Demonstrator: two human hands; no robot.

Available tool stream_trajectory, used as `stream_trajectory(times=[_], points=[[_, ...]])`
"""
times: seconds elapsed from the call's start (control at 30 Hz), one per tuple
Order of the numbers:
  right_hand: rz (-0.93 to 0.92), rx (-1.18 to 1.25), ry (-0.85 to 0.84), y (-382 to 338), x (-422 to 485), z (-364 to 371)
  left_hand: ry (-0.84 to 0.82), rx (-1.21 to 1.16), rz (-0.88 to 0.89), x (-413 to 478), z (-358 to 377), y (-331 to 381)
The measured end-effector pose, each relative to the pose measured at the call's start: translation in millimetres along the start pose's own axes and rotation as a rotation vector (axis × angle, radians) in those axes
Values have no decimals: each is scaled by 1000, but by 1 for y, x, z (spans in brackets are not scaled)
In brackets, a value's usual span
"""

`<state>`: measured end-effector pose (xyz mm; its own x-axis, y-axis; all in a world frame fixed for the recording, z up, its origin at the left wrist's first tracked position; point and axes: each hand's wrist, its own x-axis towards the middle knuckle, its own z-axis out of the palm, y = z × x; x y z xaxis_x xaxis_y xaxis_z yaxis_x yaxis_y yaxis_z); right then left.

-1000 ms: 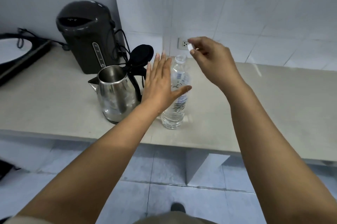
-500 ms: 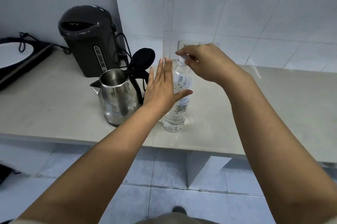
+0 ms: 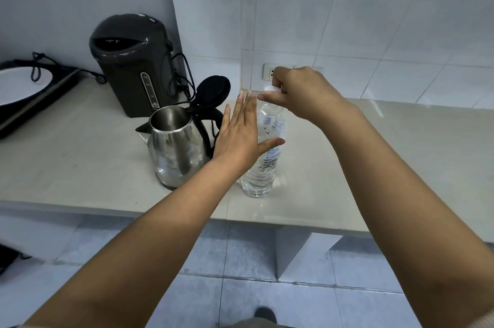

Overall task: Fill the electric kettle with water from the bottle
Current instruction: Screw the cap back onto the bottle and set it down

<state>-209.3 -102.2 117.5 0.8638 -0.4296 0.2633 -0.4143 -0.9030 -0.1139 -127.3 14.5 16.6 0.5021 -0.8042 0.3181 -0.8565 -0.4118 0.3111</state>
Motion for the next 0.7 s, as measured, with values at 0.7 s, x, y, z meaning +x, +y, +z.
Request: stream_trajectory(times=[0.7], points=[[-140, 79, -142, 8, 3, -7, 10, -184, 76, -1, 5, -17]])
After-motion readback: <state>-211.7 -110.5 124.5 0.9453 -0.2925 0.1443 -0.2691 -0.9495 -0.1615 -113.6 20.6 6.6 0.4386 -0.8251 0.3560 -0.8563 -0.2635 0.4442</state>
